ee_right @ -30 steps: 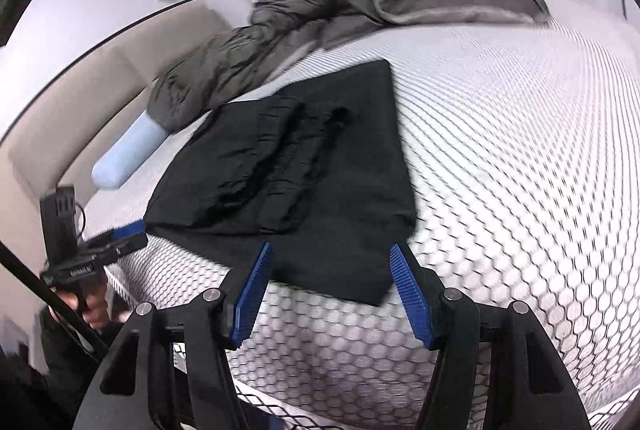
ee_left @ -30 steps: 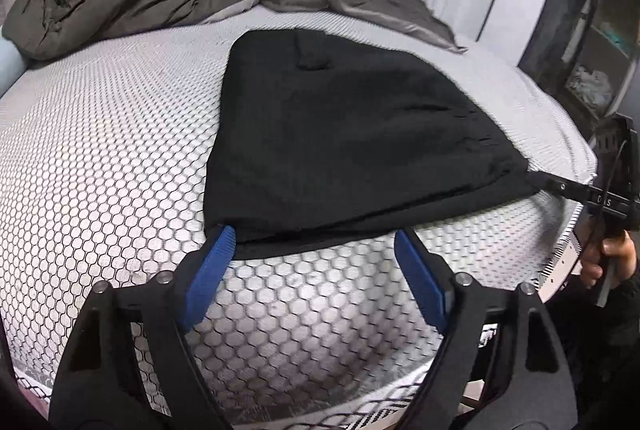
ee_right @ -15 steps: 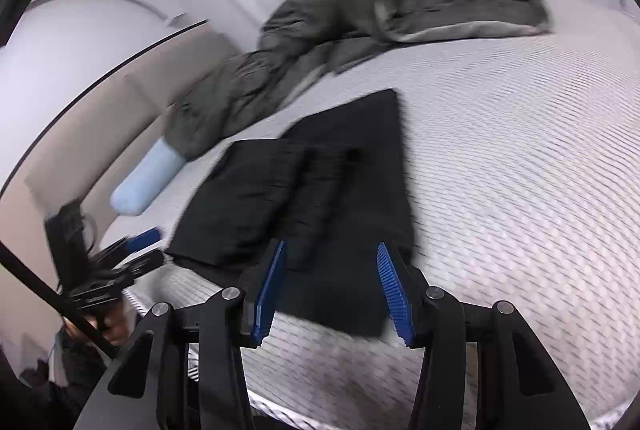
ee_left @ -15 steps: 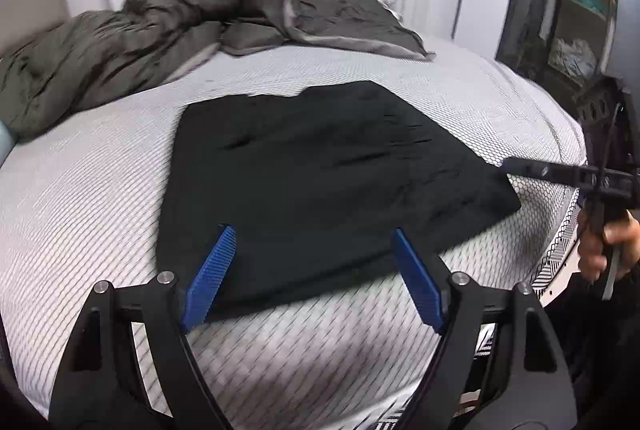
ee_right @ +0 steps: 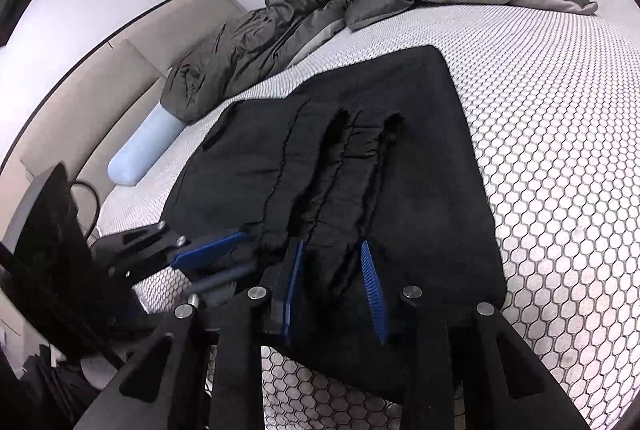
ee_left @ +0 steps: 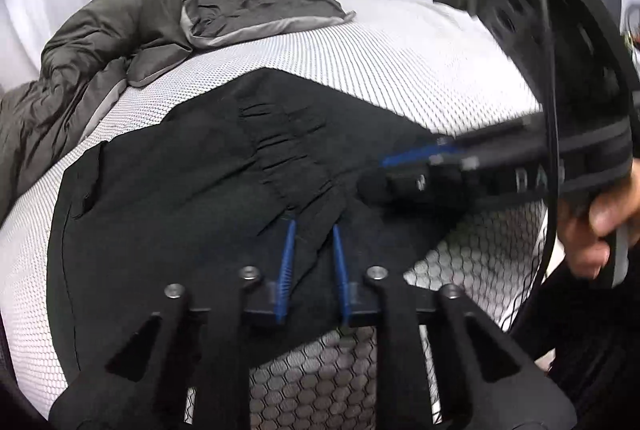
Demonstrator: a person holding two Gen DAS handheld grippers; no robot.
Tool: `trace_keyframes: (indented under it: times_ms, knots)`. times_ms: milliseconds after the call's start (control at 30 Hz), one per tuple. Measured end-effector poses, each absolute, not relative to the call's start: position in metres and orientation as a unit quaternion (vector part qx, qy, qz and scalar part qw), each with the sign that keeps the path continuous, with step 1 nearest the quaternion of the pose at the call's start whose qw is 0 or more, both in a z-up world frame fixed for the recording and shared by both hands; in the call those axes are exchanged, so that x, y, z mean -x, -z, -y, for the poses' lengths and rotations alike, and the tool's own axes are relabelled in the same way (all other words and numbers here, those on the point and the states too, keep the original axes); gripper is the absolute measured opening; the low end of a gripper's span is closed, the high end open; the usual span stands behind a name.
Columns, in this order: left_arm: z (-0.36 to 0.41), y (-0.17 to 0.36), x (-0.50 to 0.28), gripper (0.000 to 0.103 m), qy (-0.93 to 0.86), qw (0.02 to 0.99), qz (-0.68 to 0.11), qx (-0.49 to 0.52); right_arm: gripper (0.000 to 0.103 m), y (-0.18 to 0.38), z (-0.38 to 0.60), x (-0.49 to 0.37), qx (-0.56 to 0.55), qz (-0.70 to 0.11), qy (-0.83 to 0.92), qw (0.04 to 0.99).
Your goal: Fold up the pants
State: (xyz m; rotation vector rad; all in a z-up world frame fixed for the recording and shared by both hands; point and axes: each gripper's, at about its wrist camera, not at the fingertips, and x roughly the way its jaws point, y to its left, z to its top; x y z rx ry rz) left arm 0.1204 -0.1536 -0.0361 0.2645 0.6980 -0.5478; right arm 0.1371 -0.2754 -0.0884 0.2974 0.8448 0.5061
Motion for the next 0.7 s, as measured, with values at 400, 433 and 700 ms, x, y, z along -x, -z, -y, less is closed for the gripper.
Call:
trace_keyframes:
  times_ms: [400,433,700]
  knots:
    - [0.170,0.048,-0.116,0.029,0.265,0.887,-0.343,-0.158,0.032,0.086,0.287,-0.134,-0.156,-0.406,-0.232,0.870]
    - [0.167,0.048,-0.116,0.043,0.272,0.885,-0.348,-0.147,0.032,0.083,0.293,-0.131,-0.163,-0.397,-0.228,0.874]
    - [0.121,0.024,-0.097,0.049,0.276,0.900,-0.326,-0.089,0.033,0.066,0.277,-0.128,-0.194,-0.369,-0.307,0.855]
